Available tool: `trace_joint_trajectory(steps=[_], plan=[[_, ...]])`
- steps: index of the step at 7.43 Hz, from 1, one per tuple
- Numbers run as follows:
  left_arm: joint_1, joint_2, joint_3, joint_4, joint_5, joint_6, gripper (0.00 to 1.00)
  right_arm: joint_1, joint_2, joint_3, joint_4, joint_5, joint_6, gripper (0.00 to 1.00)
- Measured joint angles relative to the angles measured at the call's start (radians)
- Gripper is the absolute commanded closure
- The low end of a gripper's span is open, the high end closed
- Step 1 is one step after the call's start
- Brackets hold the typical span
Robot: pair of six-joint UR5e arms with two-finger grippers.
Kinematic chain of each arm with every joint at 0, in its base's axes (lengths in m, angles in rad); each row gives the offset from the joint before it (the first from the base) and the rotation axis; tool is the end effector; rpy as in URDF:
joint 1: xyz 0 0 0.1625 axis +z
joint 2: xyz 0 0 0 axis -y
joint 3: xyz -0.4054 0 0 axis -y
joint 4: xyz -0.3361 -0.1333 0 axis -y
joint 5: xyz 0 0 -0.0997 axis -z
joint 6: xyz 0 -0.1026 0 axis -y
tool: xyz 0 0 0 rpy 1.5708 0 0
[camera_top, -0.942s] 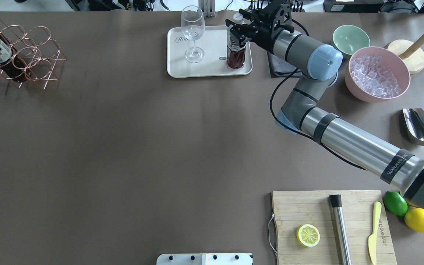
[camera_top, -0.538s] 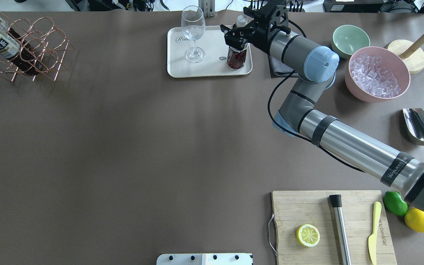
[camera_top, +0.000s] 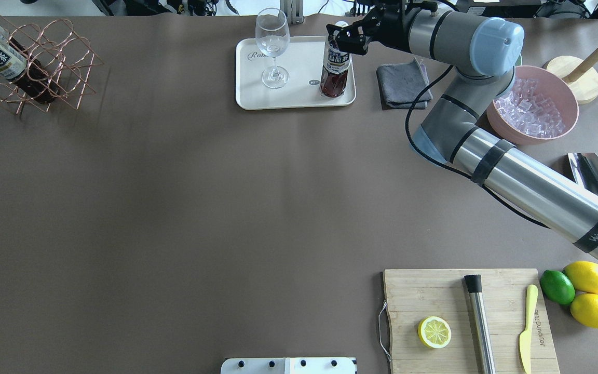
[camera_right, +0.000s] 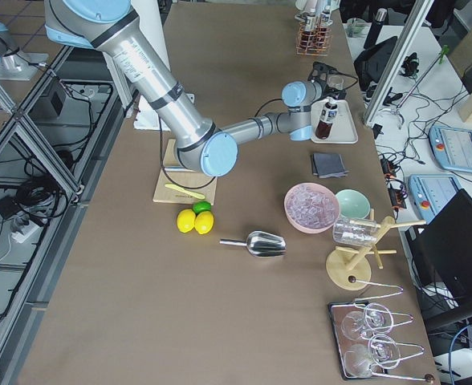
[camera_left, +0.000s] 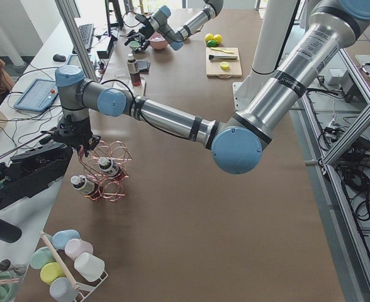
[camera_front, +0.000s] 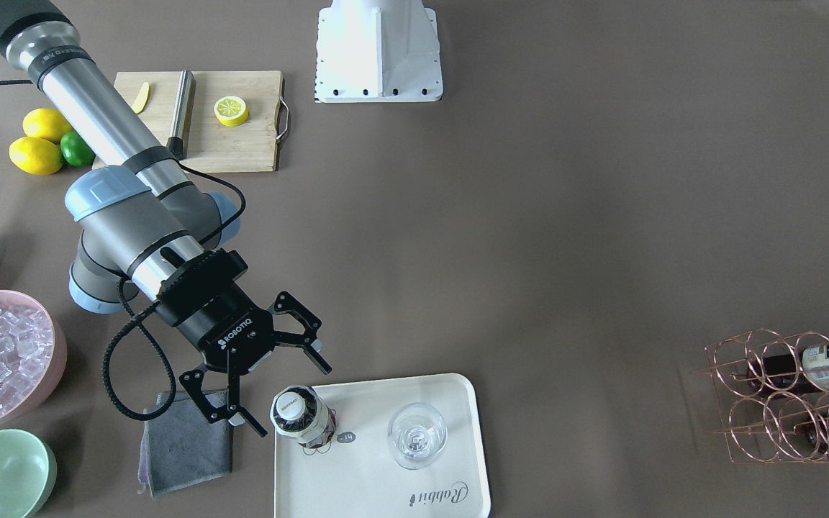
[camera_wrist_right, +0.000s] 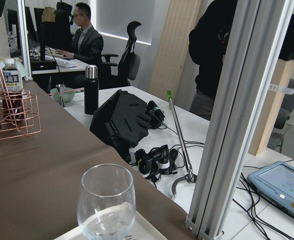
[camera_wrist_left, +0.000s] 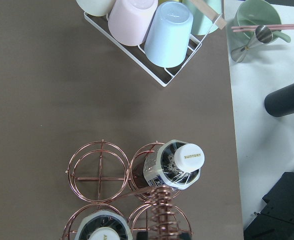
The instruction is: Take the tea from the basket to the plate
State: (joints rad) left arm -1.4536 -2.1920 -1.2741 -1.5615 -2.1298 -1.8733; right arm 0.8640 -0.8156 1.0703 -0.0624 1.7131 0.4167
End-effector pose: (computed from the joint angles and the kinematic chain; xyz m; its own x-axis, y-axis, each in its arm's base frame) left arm 0.0007 -0.6808 0.4368 -0.1390 -0.9795 -0.1457 0.8185 -0.0308 -0.5737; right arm -0.3537 -0.5971 0.2557 0.5554 -0.7435 0.3725 -0.3816 0.1701 0.9085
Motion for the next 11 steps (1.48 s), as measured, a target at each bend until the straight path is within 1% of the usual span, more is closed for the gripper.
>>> trace_joint_trajectory(steps=[1,3,4,5,6,7,8,9,10,11], plan=[[0.001,0.0,0.002,-0.018,0.001,-0.019,0.05,0.013,-0.051,0.102,-0.095,0.069,-0.002,0.0],[0.004,-0.003,-0.001,-0.034,0.001,-0.033,0.03,0.037,-0.147,0.241,-0.241,0.239,-0.001,0.0],[0.005,-0.005,-0.004,-0.034,0.001,-0.034,0.03,0.06,-0.206,0.325,-0.343,0.319,0.0,0.0],[0.004,-0.006,-0.009,-0.034,0.0,-0.033,0.04,0.083,-0.265,0.426,-0.491,0.392,0.0,0.0],[-0.007,-0.001,-0.027,-0.033,-0.004,-0.022,0.04,0.1,-0.321,0.531,-0.676,0.446,0.0,0.0],[-0.022,0.034,-0.086,-0.027,-0.015,0.011,0.04,0.106,-0.379,0.607,-0.821,0.467,-0.003,0.0],[-0.034,0.105,-0.175,-0.022,-0.051,0.085,0.04,0.108,-0.431,0.638,-0.901,0.475,-0.006,0.0],[-0.048,0.196,-0.272,-0.019,-0.099,0.193,0.04,0.109,-0.473,0.639,-0.949,0.475,-0.008,0.0],[-0.056,0.278,-0.346,-0.019,-0.132,0.321,0.11,0.122,-0.499,0.631,-0.979,0.478,-0.022,0.0],[-0.062,0.339,-0.386,-0.016,-0.15,0.479,0.14,0.138,-0.532,0.623,-1.005,0.483,-0.093,0.0]])
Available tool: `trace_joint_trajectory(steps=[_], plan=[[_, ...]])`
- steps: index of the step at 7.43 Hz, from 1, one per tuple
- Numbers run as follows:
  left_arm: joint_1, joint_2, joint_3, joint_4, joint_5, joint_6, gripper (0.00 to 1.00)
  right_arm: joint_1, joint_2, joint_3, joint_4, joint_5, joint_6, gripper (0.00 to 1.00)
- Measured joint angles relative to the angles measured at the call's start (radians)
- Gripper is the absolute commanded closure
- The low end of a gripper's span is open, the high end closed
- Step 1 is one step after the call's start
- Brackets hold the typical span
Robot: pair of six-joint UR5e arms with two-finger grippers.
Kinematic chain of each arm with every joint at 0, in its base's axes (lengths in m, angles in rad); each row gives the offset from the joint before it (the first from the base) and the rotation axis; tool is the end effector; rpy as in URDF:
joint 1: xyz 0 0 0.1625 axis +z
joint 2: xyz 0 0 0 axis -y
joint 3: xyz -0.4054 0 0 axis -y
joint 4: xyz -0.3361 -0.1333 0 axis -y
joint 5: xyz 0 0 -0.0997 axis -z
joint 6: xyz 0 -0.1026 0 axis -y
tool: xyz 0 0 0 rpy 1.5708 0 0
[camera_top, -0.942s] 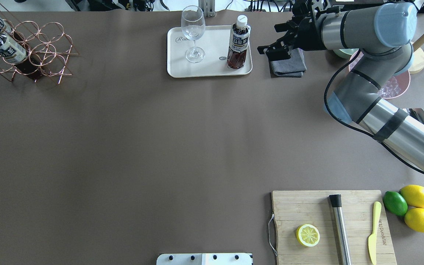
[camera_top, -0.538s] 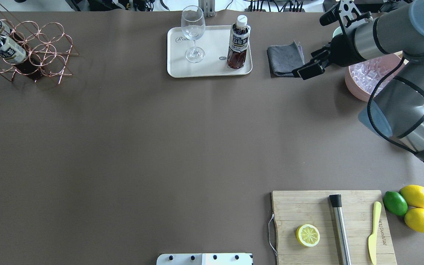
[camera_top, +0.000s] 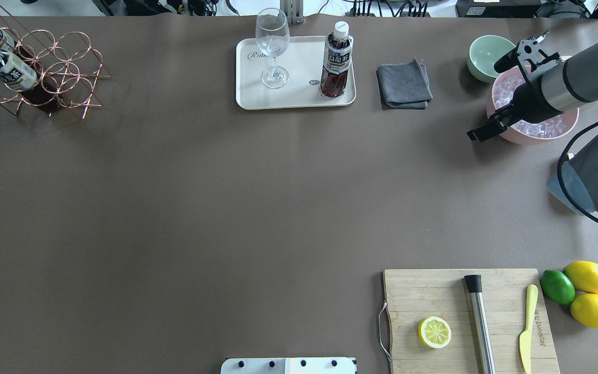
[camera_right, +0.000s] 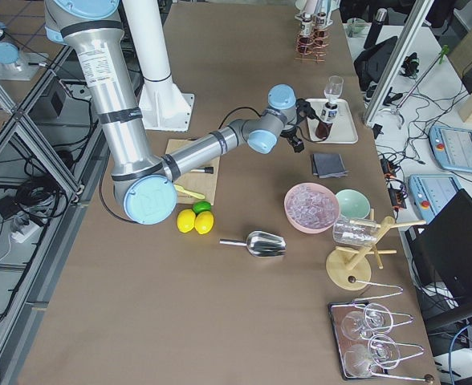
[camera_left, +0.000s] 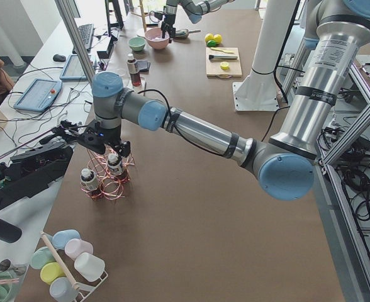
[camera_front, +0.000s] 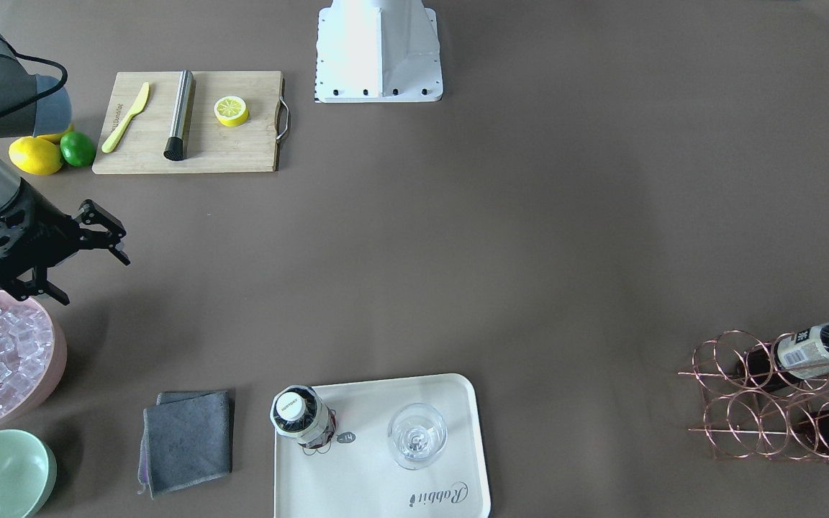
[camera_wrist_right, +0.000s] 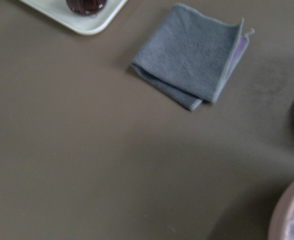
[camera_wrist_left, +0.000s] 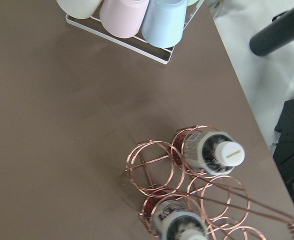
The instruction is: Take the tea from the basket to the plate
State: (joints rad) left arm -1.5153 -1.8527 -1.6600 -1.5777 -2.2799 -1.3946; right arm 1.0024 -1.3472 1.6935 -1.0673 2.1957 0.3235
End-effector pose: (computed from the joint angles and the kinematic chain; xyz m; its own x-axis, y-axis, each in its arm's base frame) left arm -0.0360 -0.5502 0.4656 0.1812 -0.8642 -0.4694 0.7239 0.4403 -0.5311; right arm -0.2259 -0.4898 0.4238 0.5367 -0.5882 0.6049 0.1948 0.7840 0.5894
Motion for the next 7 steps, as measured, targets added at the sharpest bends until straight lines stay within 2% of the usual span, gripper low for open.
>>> trace_joint_trajectory(steps=[1,2,4,6,7], plan=[[-0.008,0.049,-0.02,0.017,-0.026,0.166,0.12,0.03,-0.028,0.002,-0.042,0.002,-0.112,0.0],[-0.032,0.094,-0.03,0.051,-0.071,0.378,0.04,0.069,-0.049,0.035,-0.121,0.004,-0.213,0.0],[-0.069,0.172,-0.021,0.095,-0.117,0.83,0.03,0.136,-0.045,0.106,-0.374,0.027,-0.257,0.0],[-0.055,0.214,-0.014,0.102,-0.114,1.16,0.03,0.201,-0.037,0.131,-0.606,0.089,-0.054,0.0],[-0.038,0.242,-0.015,0.097,-0.11,1.231,0.03,0.218,-0.054,0.131,-0.686,0.107,0.05,0.0]])
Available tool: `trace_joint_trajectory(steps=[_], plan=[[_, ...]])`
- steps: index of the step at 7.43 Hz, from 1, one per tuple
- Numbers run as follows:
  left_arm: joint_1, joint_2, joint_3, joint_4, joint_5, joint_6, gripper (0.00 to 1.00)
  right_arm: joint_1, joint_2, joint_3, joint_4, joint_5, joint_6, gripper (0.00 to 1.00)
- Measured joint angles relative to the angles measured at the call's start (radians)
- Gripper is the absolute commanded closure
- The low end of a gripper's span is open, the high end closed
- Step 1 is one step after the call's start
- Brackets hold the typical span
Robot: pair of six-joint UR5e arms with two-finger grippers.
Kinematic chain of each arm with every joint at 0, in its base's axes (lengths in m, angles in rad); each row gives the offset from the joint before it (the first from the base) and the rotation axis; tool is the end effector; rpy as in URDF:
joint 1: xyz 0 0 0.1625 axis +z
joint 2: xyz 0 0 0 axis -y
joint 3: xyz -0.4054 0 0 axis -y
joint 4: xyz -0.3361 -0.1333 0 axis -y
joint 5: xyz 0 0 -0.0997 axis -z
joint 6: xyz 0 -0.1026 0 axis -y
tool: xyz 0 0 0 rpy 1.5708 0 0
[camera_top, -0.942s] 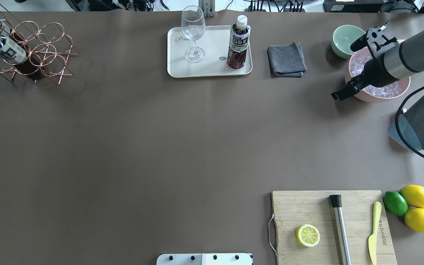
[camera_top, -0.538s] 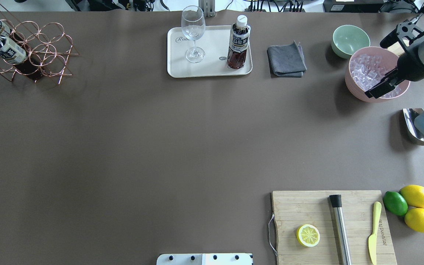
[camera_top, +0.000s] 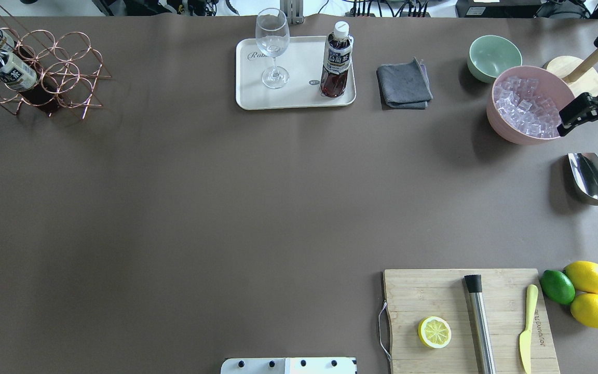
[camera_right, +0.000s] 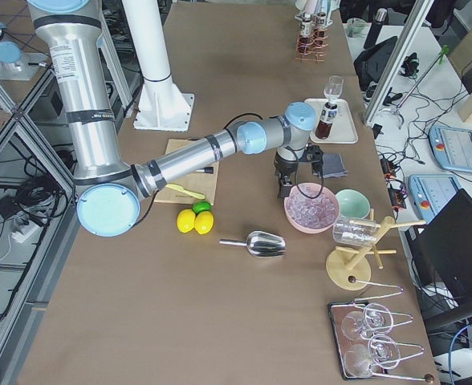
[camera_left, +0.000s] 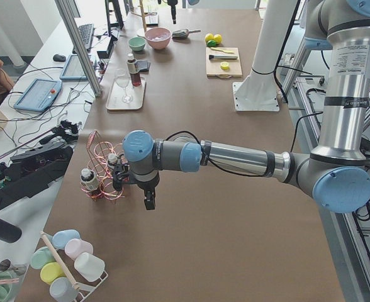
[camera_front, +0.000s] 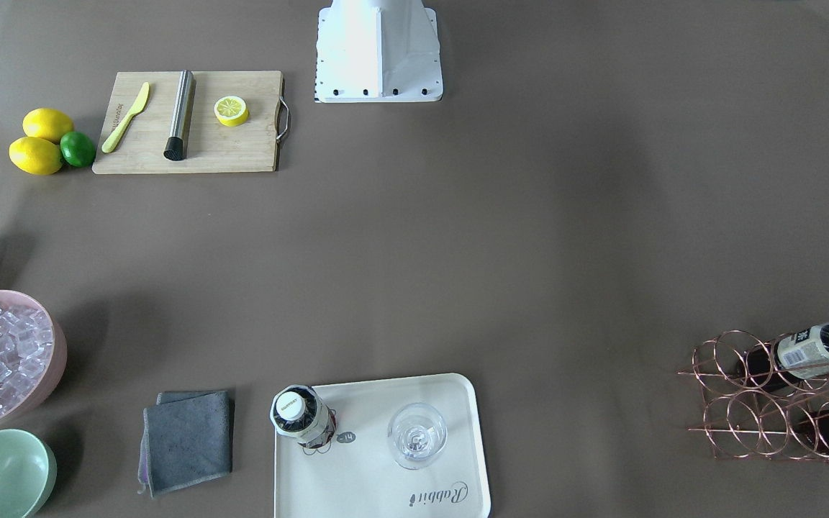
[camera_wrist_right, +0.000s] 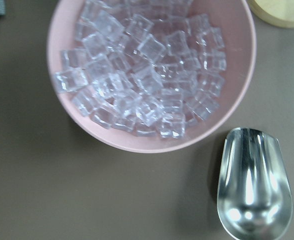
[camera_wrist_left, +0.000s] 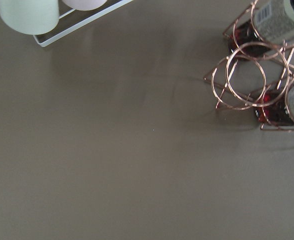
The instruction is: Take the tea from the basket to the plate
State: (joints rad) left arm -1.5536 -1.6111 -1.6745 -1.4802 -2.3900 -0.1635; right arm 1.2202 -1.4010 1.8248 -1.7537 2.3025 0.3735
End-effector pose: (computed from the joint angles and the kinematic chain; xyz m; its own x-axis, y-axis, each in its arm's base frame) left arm -0.0506 -0.4532 0.5840 0.6757 -0.1125 -0.7285 0.0941 0.9934 -0.0661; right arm -0.1075 -0.4823 0.4742 0.7213 -0.0445 0.6912 0.0756 0.9970 -0.0146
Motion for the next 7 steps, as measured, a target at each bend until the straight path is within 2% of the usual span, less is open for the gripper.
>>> trace_joint_trajectory(steps=[1,3,5,7], plan=[[0.011,0.021,-0.001,-0.016,0.016,0.034,0.03,0.018,-0.043,-0.002,-0.04,0.009,0.068,0.0],[0.018,0.057,-0.003,-0.036,0.041,0.118,0.03,0.068,-0.169,-0.002,-0.035,0.014,0.075,0.0],[0.013,0.113,-0.004,-0.06,0.038,0.218,0.03,0.152,-0.289,-0.005,0.018,0.014,-0.107,0.0],[0.011,0.135,-0.002,-0.065,0.037,0.227,0.03,0.264,-0.358,-0.009,0.034,0.011,-0.365,0.0]])
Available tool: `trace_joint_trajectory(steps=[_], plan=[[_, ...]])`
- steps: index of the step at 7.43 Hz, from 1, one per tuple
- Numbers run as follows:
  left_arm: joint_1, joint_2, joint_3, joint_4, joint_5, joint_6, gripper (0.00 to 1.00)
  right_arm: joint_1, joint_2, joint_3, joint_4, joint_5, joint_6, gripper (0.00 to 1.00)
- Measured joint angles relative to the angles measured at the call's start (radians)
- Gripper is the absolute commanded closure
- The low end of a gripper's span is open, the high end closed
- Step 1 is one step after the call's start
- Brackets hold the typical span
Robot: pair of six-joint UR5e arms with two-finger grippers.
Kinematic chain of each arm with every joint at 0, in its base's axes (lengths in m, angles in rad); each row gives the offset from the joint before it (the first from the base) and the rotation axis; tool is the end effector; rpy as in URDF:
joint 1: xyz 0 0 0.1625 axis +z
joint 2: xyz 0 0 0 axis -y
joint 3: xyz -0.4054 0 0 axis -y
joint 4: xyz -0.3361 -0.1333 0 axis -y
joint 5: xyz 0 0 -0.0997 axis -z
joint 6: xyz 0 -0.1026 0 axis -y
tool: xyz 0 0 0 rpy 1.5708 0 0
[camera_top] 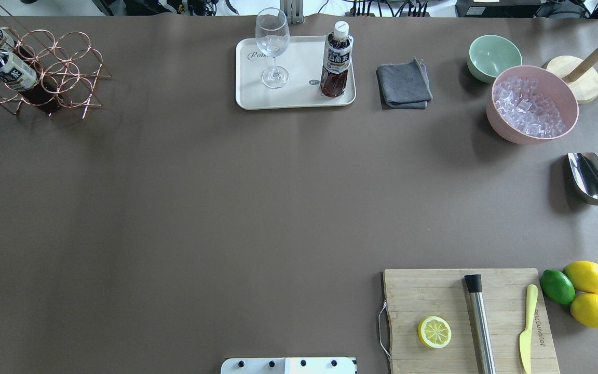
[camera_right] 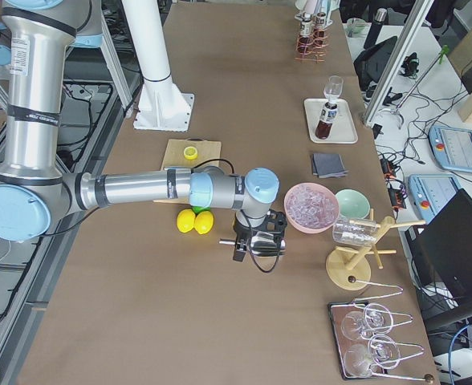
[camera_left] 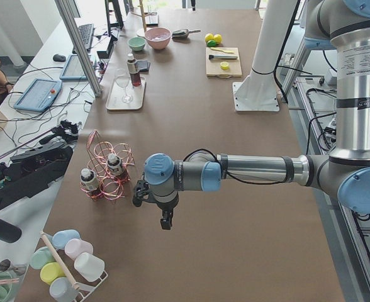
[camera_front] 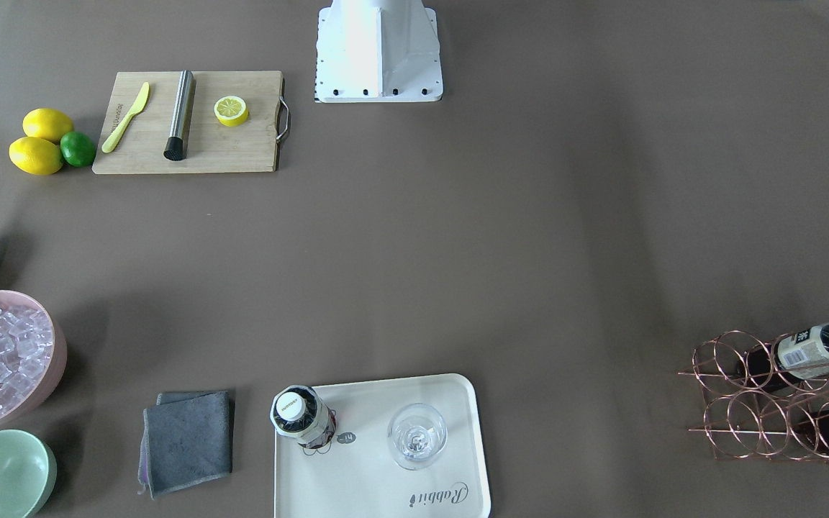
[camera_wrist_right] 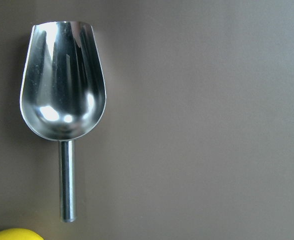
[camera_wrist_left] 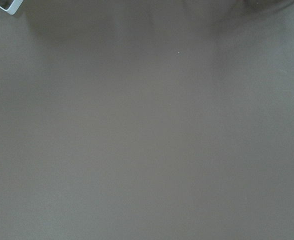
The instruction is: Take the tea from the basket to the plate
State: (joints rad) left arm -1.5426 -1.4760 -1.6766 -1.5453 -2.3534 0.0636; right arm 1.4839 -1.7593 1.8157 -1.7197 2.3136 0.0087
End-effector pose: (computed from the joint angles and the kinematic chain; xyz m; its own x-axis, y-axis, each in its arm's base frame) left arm -0.0498 -0.3979 0.6366 0.7059 0.0733 -0.7045 -0.0732 0.9969 0.0304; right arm 0.0331 -0.3561 0.6262 0.7399 0.0069 0.6726 0.0800 0.9919 -0.0982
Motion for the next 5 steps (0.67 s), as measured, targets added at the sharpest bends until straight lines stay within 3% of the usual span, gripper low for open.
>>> trace_joint_trajectory(steps=[5], plan=[[-0.002,-0.003,-0.005,-0.001,-0.046,-0.098,0.03,0.066,0.002,-0.026,0.004,-0.008,-0.114,0.0]])
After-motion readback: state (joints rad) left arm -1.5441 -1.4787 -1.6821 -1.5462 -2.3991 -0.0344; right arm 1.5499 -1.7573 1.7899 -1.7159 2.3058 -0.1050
